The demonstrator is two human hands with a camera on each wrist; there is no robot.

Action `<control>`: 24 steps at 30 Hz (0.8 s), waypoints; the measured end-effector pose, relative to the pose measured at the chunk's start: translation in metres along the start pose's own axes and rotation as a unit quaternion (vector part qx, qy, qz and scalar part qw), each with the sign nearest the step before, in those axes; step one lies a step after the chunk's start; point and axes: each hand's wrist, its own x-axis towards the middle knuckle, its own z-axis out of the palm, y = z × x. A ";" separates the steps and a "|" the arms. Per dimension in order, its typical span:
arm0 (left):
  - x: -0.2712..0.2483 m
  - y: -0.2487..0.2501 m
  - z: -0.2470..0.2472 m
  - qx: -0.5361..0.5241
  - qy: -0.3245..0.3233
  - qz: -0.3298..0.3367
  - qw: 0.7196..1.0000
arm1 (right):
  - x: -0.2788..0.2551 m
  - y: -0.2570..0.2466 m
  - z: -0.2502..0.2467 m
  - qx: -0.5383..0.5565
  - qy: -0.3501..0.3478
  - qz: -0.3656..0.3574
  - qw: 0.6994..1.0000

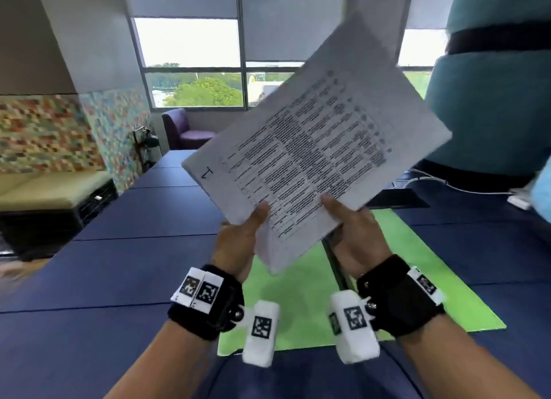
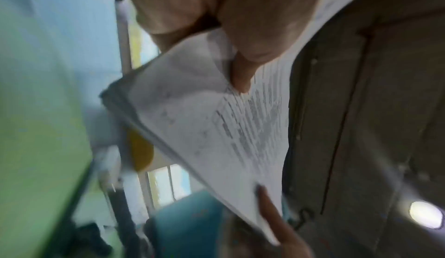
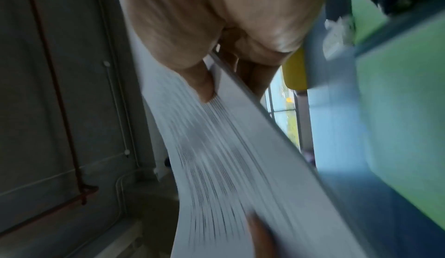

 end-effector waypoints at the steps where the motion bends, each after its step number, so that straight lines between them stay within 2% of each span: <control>1: 0.003 0.003 -0.009 0.042 0.011 0.037 0.998 | 0.005 -0.013 -0.014 -0.005 0.016 -0.026 1.000; 4: 0.008 0.010 -0.039 0.129 0.001 0.090 0.988 | 0.024 -0.054 -0.058 -0.046 0.035 -0.070 0.996; 7: 0.012 0.009 -0.060 0.179 -0.008 0.109 0.978 | 0.030 -0.073 -0.080 -0.154 0.003 -0.049 0.987; 10: 0.010 0.011 -0.063 0.216 -0.023 0.111 0.970 | 0.027 -0.073 -0.082 -0.285 -0.052 -0.008 0.957; 14: 0.011 0.010 -0.063 0.250 -0.033 0.133 0.959 | 0.019 -0.049 -0.071 -0.311 -0.052 -0.049 0.948; 17: 0.012 -0.002 -0.084 0.270 -0.010 0.112 0.956 | 0.004 -0.017 -0.071 -0.357 -0.037 -0.041 0.932; 21: 0.006 -0.028 -0.115 0.323 -0.010 0.001 0.947 | -0.010 0.017 -0.080 -0.422 -0.084 0.067 0.900; 24: 0.016 -0.018 -0.115 0.328 0.002 0.028 0.944 | -0.004 0.006 -0.070 -0.419 -0.073 0.045 0.904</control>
